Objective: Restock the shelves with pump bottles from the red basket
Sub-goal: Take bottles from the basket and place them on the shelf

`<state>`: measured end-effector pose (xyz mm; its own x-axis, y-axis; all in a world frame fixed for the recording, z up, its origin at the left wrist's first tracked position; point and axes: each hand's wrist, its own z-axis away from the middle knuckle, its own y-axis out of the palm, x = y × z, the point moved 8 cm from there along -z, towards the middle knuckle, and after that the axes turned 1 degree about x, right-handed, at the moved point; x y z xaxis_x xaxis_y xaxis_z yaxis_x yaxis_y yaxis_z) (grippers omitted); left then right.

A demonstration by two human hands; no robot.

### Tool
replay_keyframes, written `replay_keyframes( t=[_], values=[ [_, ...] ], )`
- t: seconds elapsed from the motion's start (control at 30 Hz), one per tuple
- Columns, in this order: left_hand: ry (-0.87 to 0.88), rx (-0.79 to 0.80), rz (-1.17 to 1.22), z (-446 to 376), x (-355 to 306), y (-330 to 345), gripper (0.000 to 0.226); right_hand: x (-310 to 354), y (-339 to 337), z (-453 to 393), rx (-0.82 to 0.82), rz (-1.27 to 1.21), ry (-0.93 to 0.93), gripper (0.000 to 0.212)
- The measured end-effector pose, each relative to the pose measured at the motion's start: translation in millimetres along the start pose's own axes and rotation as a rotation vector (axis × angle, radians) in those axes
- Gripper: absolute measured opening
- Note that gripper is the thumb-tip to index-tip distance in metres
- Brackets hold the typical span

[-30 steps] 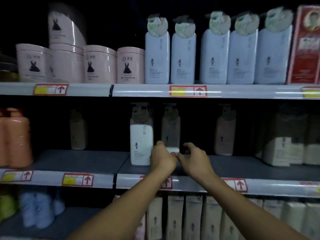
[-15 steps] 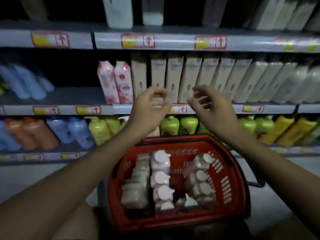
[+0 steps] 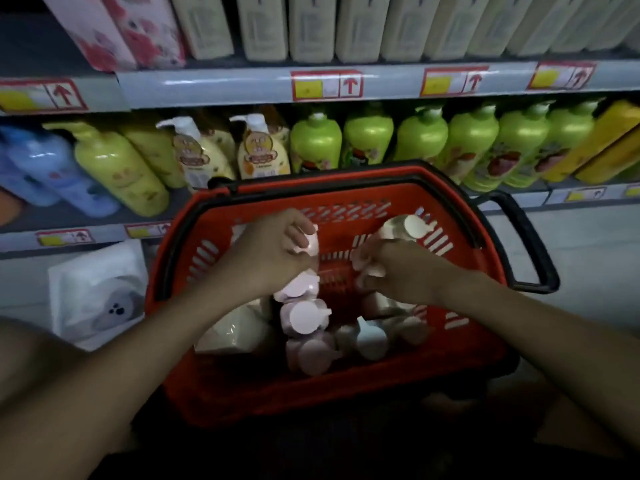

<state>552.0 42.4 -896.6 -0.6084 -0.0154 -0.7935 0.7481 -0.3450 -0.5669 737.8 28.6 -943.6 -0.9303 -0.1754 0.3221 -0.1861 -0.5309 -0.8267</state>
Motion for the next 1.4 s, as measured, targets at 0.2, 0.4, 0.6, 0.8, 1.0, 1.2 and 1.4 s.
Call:
replay_keyframes(
  t=[0.2,0.4,0.6,0.8,1.0,1.2,1.4],
  values=[
    [0.076,0.121,-0.027,8,7,20,0.028,46,65,15,0.543,0.125,-0.164,0.029],
    [0.068,0.177,-0.137,24,23,36,0.026,47,75,9,0.292,0.309,-0.152,0.052],
    [0.136,0.177,-0.192,32,19,41,0.024,24,58,-3,0.124,0.309,-0.162,0.040],
    [0.144,0.206,-0.240,39,21,51,0.036,44,56,14,0.074,0.490,-0.301,0.036],
    [0.234,0.112,-0.307,35,11,58,0.049,55,-15,30,-0.300,0.497,-0.166,0.061],
    [0.328,0.142,-0.044,28,-25,70,0.074,46,-99,58,-0.588,0.162,0.132,0.072],
    [0.319,-0.181,0.130,21,-51,54,0.089,51,-143,76,-0.749,-0.043,0.247,0.067]
  ],
)
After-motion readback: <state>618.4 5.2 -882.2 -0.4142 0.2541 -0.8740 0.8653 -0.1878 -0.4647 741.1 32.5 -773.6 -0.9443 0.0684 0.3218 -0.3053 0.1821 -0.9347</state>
